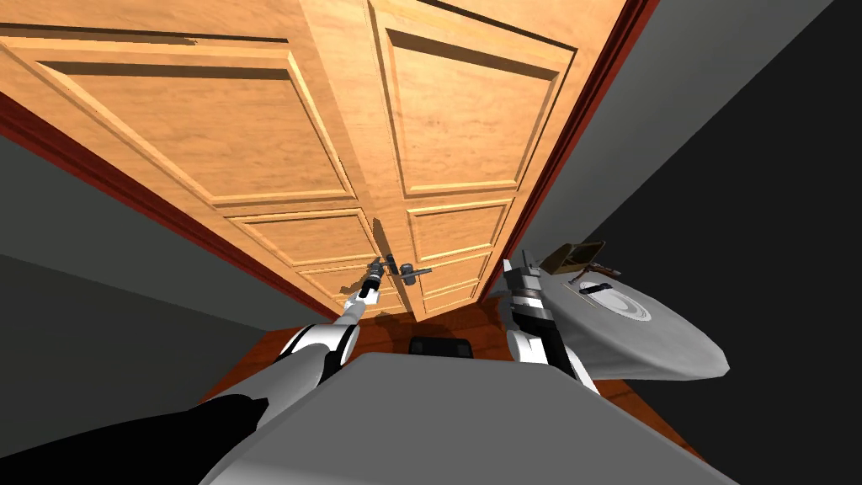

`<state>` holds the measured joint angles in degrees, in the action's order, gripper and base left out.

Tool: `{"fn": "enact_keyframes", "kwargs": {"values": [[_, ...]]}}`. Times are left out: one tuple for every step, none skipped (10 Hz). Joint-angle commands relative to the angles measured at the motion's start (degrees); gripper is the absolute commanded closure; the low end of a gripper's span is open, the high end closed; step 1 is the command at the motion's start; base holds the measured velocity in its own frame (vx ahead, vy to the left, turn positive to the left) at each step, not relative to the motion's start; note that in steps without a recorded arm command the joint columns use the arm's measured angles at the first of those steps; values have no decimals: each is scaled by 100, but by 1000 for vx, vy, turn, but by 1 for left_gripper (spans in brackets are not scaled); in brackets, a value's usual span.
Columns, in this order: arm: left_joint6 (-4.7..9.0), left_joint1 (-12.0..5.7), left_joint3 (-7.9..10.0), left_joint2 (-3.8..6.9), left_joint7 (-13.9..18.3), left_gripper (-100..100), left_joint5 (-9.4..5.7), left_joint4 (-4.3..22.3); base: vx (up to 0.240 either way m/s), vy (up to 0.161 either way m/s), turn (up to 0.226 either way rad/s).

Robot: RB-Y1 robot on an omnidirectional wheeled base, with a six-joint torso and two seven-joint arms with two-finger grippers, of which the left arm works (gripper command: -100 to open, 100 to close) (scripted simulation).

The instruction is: Pull the door open

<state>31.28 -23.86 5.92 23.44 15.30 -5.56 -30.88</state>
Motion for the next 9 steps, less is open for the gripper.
{"fn": "enact_keyframes", "kwargs": {"values": [[0,0,0,0,0,-100,0,0,43,-24,15],[0,0,0,0,0,100,0,0,0,0,0],[0,0,0,0,0,100,0,0,-21,6,-24],[0,0,0,0,0,100,0,0,-13,10,-15],[0,0,0,0,0,100,0,0,-5,6,-6],[0,0,0,0,0,100,0,0,0,0,0],[0,0,0,0,0,100,0,0,0,0,0],[10,82,4,138,64,100,2,45,-131,84,-12],[17,95,-4,164,84,100,6,51,-197,92,-32]]}}
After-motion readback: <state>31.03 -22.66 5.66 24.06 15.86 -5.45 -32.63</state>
